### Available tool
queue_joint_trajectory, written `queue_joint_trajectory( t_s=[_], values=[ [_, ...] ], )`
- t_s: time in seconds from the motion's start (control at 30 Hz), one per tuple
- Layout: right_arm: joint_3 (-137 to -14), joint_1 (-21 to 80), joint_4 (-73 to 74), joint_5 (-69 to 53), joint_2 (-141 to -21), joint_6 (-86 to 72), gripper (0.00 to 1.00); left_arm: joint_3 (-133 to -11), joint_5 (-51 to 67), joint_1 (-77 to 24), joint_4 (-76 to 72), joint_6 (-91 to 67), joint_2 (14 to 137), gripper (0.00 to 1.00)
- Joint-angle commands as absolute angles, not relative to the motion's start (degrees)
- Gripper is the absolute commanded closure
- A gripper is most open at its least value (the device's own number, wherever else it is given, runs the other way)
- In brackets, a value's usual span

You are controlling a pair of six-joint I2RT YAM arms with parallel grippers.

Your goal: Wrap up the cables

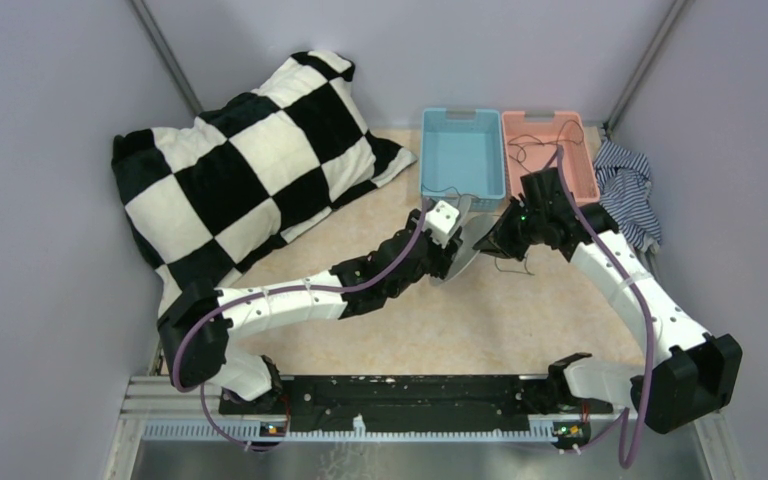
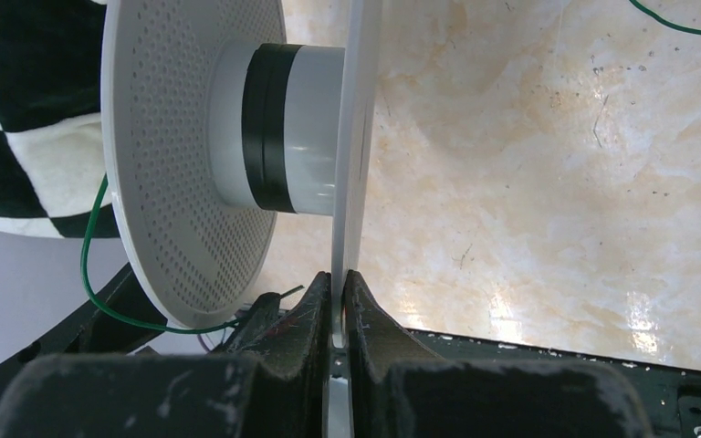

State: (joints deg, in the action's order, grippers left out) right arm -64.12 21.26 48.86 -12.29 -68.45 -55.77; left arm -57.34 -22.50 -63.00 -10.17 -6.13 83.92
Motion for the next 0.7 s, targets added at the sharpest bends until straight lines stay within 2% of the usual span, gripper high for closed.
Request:
queue_joint_trajectory(
  t_s=[0.0, 0.27, 0.5, 0.57, 0.67],
  values=[
    [-64.1, 21.7, 44.7, -14.3, -67.0, -57.0, 1.0, -58.7, -24.2, -63.2, -13.5, -6.7, 83.9, 0.37],
    [-64.4, 21.7, 44.8, -14.6, -66.4, -58.0, 1.0, -59.1, -24.8, -63.3, -12.3, -5.7, 84.4, 0.59],
    [-65.7, 21.7, 46.5, -14.6, -66.3, -59.1, 1.0, -60.9, -25.4, -63.5, -9.2, 1.8, 86.0, 0.63],
    [-65.7, 21.7, 46.3, -14.9, -66.3, -59.3, 1.0, -60.9, -25.9, -63.7, -9.2, 2.7, 86.0, 0.7],
    [-65.6, 21.7, 46.0, -15.0, -66.3, -59.9, 1.0, -61.0, -26.3, -63.7, -9.2, 3.4, 85.7, 0.87]
  ],
)
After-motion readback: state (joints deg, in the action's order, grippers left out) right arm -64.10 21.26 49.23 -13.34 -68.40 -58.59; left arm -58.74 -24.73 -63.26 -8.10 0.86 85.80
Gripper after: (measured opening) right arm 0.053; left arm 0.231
